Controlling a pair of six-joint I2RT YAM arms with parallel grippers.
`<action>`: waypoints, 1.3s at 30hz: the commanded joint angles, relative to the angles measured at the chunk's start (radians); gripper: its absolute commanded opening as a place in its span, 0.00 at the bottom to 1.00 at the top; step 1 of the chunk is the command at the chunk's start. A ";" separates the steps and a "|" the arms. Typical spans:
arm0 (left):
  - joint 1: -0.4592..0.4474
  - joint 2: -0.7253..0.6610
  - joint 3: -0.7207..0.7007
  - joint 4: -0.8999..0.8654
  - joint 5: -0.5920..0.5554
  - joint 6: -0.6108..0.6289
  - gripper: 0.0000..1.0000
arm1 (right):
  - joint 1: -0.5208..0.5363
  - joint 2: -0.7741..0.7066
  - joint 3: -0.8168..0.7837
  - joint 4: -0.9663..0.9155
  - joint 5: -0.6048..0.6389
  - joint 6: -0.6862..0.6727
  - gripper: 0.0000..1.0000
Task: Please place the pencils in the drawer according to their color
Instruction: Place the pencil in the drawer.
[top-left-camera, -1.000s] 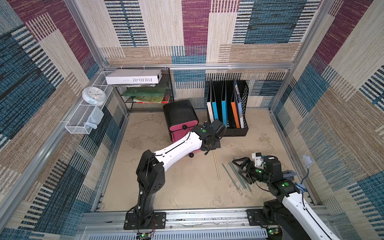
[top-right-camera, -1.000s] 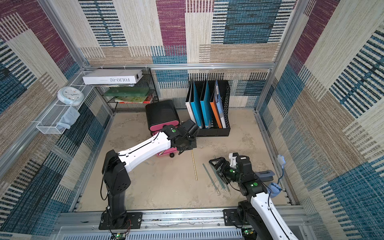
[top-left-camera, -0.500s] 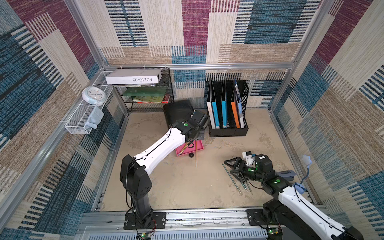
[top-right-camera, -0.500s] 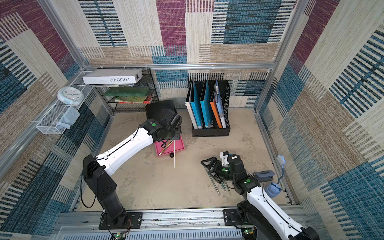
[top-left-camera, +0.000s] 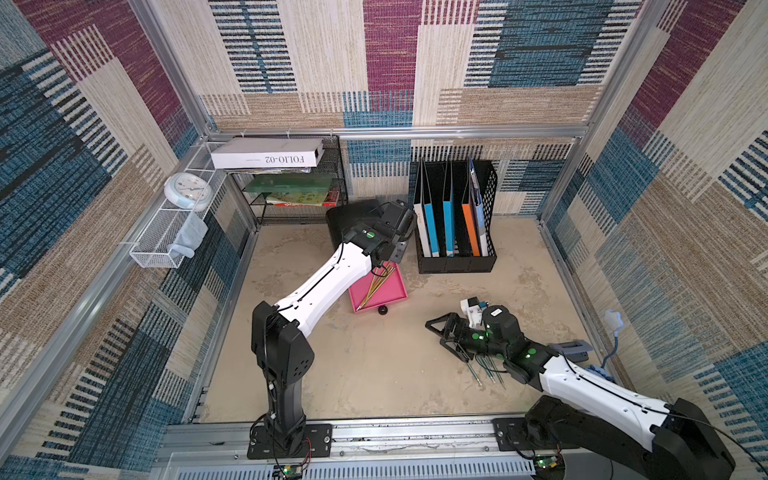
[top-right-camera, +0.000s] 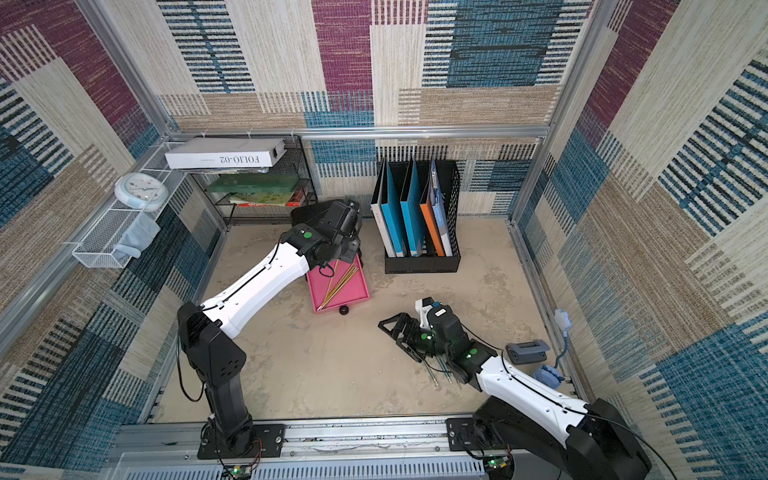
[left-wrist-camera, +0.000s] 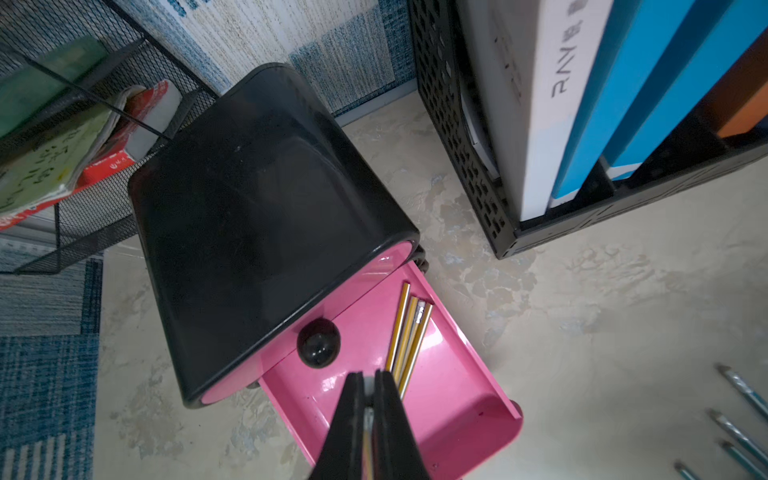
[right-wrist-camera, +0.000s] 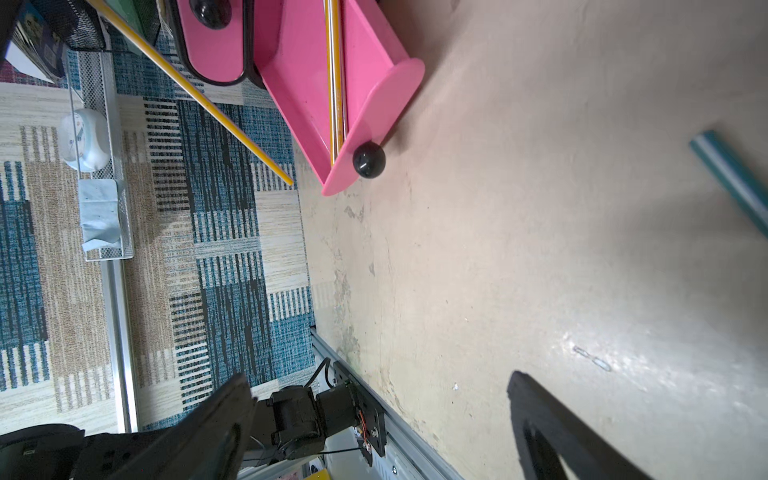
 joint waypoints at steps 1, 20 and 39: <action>0.005 -0.001 -0.030 0.096 -0.052 0.112 0.00 | 0.002 -0.016 -0.006 0.041 0.043 0.003 0.99; 0.005 0.041 -0.179 0.190 -0.042 0.131 0.00 | 0.002 -0.058 -0.037 0.024 0.083 0.023 0.99; -0.003 0.030 -0.169 0.128 -0.010 0.060 0.32 | 0.001 -0.076 -0.015 -0.013 0.123 0.010 0.99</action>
